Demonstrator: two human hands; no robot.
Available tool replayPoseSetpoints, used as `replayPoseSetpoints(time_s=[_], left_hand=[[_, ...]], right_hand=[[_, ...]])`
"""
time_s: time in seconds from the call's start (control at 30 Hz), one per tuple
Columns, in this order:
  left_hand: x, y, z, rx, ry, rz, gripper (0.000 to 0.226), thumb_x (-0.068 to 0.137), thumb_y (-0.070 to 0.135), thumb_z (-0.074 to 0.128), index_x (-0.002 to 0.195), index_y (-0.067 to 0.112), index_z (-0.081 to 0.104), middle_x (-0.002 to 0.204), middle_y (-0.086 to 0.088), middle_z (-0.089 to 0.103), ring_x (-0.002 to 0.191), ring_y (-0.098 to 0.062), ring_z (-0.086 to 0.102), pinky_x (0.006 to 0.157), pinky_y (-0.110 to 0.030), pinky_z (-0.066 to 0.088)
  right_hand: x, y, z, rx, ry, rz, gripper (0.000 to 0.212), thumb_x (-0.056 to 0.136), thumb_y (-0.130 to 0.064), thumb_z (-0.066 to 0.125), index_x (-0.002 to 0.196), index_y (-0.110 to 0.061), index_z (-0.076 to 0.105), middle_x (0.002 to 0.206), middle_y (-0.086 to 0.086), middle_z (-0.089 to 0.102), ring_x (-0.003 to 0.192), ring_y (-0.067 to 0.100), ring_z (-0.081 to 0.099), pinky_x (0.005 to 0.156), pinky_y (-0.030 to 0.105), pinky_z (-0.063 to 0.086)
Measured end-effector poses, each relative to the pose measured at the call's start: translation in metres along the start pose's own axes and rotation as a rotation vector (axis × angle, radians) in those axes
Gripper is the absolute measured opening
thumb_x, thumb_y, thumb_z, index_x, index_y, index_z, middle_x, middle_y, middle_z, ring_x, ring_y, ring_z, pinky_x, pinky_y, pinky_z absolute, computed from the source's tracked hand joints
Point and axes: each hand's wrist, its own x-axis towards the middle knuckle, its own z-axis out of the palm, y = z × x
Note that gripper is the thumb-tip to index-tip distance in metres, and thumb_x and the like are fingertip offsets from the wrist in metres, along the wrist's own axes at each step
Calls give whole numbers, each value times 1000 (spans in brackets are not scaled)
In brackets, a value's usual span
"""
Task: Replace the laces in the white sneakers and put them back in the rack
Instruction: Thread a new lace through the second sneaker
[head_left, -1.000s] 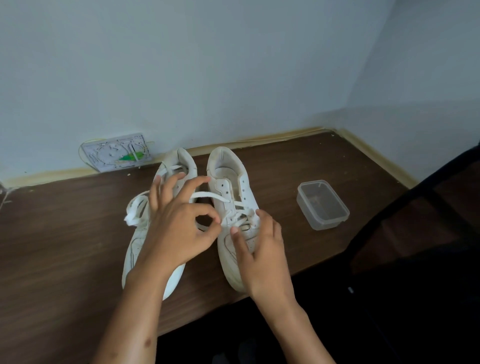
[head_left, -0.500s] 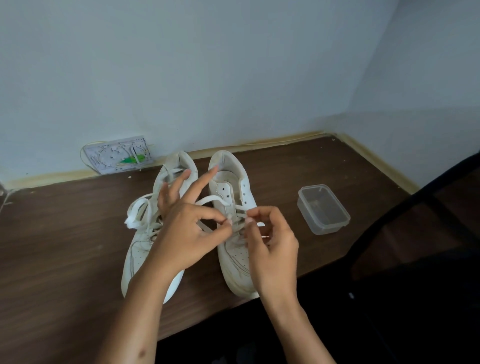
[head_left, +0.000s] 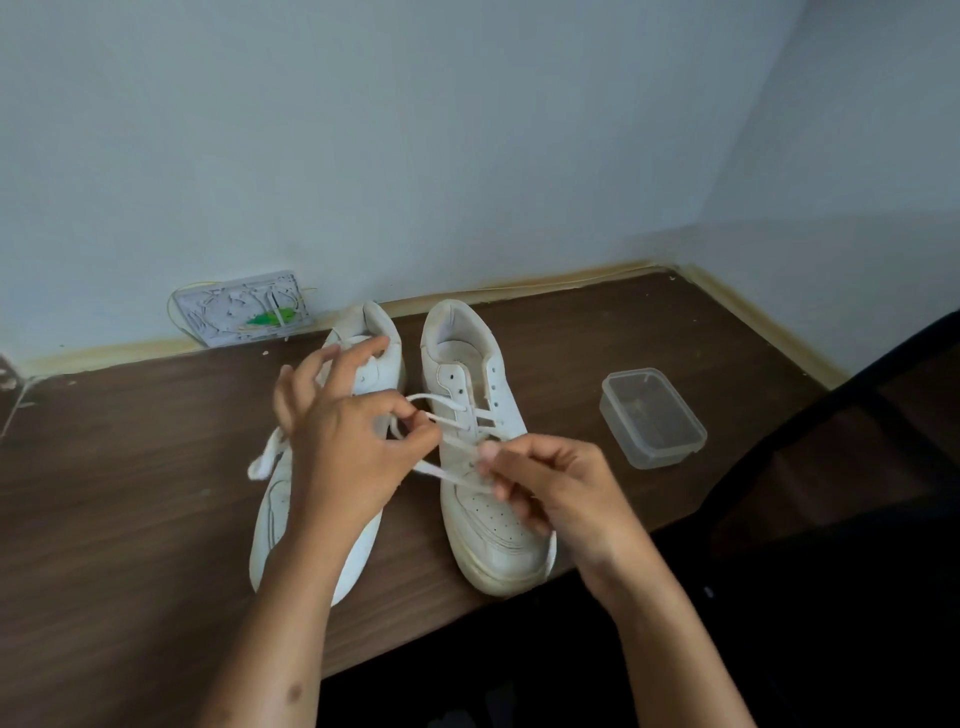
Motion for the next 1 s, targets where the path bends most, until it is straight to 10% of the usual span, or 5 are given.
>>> replayPoseSetpoints(time_s=[0.37, 0.53, 0.7, 0.83, 1.0], left_hand=[[1, 23, -3, -272, -37, 284, 24, 94, 42, 56, 102, 27, 73, 115, 16, 65, 118, -11, 53, 107, -44, 31], [-1, 21, 6, -390, -111, 215, 13, 89, 48, 56, 87, 41, 67, 82, 32, 60, 96, 2, 51, 98, -42, 37], [8, -8, -6, -244, 125, 46, 30, 94, 36, 52, 84, 17, 74, 76, 22, 60, 79, -23, 56, 79, -55, 47], [3, -17, -10, -24, 187, 23, 34, 96, 38, 52, 83, 15, 73, 72, 5, 67, 69, -26, 57, 83, -50, 43], [-2, 19, 3, -156, 55, 271, 27, 93, 39, 54, 106, 25, 74, 104, 16, 68, 101, -7, 59, 111, -47, 27]], right_hand=[[3, -7, -10, -1, 2, -174, 21, 89, -23, 65, 75, -8, 71, 55, -2, 47, 52, 7, 34, 48, 15, 27], [6, -9, -12, -29, -19, -153, 25, 88, -27, 65, 70, -10, 68, 54, -3, 45, 50, 5, 35, 48, 13, 29], [6, -15, -26, 83, 0, -102, 26, 85, -36, 65, 70, -15, 69, 56, -4, 42, 54, 6, 34, 50, 18, 24], [7, -12, -32, 103, 64, -127, 24, 88, -33, 64, 77, -13, 72, 60, -3, 41, 57, 6, 34, 52, 20, 24], [11, -7, -21, 35, 30, -161, 22, 88, -30, 64, 79, -12, 72, 60, -3, 42, 56, 6, 35, 49, 15, 30]])
